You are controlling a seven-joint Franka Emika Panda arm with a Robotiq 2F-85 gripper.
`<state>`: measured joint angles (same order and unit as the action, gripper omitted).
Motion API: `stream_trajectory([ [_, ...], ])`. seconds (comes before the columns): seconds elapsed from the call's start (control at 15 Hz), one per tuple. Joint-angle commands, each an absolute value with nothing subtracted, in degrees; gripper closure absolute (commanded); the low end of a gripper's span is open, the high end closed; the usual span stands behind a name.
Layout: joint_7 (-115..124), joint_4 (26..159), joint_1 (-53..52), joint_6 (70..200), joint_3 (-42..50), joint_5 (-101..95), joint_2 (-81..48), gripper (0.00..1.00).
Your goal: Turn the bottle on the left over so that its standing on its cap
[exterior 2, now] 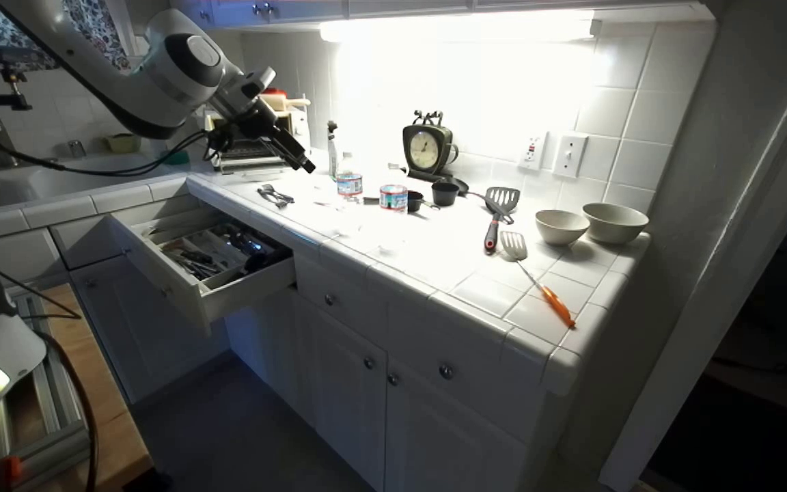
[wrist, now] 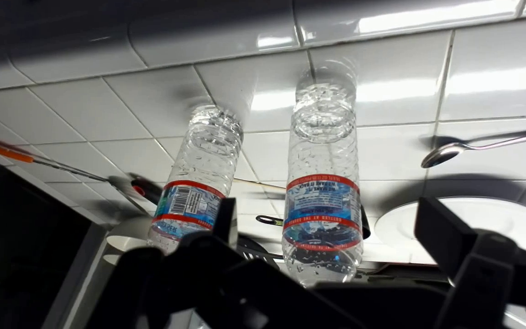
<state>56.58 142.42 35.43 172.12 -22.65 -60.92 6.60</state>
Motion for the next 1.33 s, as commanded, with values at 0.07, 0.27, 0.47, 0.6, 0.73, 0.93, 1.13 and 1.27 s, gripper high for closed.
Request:
stream_trajectory([
  [0.07, 64.8, 138.06, 36.74, 169.9, -24.94, -73.35, 2.73, 0.0],
  [0.27, 69.86, 135.18, 36.11, 166.99, -25.17, -79.75, -0.59, 0.0],
  [0.47, 76.0, 132.63, 35.42, 164.07, -25.08, -85.29, -4.15, 0.0],
  [0.6, 81.8, 130.64, 34.85, 162.47, -24.98, -90.43, -6.51, 0.0],
  [0.73, 87.05, 128.94, 34.21, 160.96, -25.01, -95.17, -8.9, 0.0],
  [0.93, 92.26, 126.87, 33.35, 158.71, -24.97, -99.68, -11.82, 0.0],
  [1.13, 96.32, 124.98, 32.62, 156.94, -24.86, -103.99, -14.56, 0.0],
  [1.27, 99.0, 123.45, 32.29, 156.34, -24.9, -107.27, -16.28, 0.0],
])
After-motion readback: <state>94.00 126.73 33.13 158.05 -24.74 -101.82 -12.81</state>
